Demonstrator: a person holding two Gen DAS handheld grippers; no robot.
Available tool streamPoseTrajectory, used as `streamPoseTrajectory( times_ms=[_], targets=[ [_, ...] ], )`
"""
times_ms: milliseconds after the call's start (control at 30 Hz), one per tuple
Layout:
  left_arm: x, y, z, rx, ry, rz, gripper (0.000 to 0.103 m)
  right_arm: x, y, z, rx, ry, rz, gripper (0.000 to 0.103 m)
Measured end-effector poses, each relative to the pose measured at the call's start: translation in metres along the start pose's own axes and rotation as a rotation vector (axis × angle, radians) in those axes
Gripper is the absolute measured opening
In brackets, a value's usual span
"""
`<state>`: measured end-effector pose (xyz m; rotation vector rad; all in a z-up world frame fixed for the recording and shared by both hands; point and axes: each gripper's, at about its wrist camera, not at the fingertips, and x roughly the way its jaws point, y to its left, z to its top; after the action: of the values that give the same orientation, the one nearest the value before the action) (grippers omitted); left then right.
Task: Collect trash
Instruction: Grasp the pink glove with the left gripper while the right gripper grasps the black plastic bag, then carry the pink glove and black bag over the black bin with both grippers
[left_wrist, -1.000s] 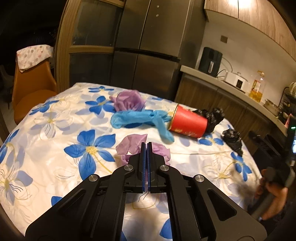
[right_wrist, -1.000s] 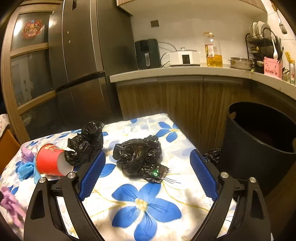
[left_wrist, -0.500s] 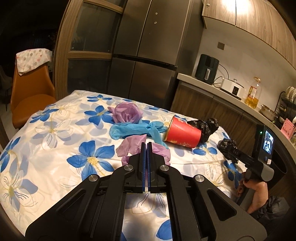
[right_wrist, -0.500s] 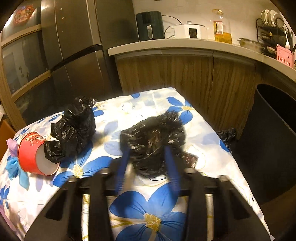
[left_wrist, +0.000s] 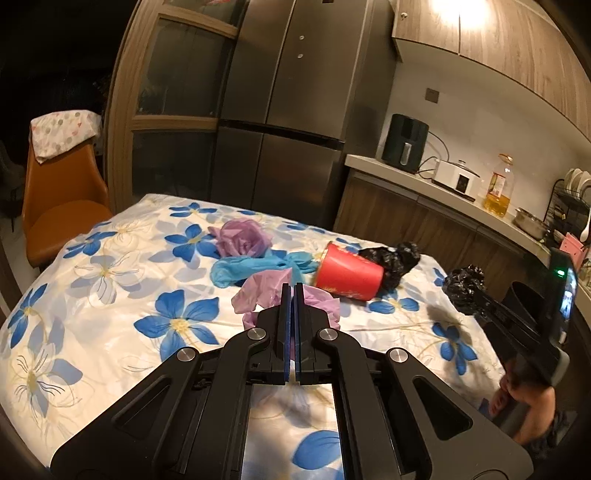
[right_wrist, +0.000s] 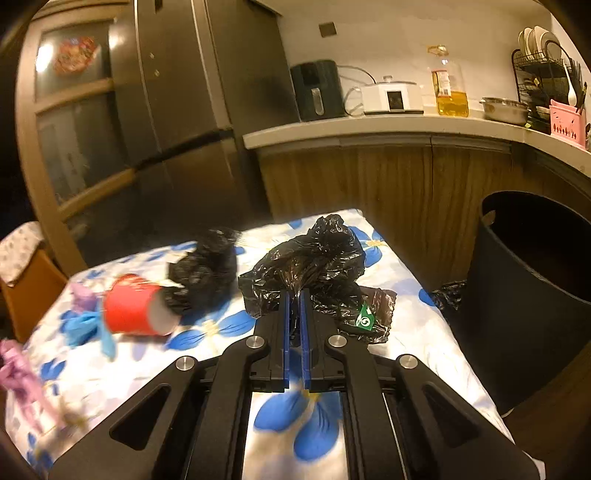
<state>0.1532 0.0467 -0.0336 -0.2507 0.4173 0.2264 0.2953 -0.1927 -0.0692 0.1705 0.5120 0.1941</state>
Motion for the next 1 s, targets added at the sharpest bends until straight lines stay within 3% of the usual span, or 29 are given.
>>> streamPoseTrajectory(
  times_ms=[333, 1000],
  targets=[
    [-0.013, -0.04, -0.005, 0.04, 0.001, -0.072, 0.0, -0.073, -0.007, -0.01, -0.025, -0.052, 0.078, 0.006],
    [-0.009, -0.155, -0.003, 0.194, -0.021, -0.22, 0.0, -0.132, -0.061, 0.01, -0.017, -0.167, -0.014, 0.006]
  ],
)
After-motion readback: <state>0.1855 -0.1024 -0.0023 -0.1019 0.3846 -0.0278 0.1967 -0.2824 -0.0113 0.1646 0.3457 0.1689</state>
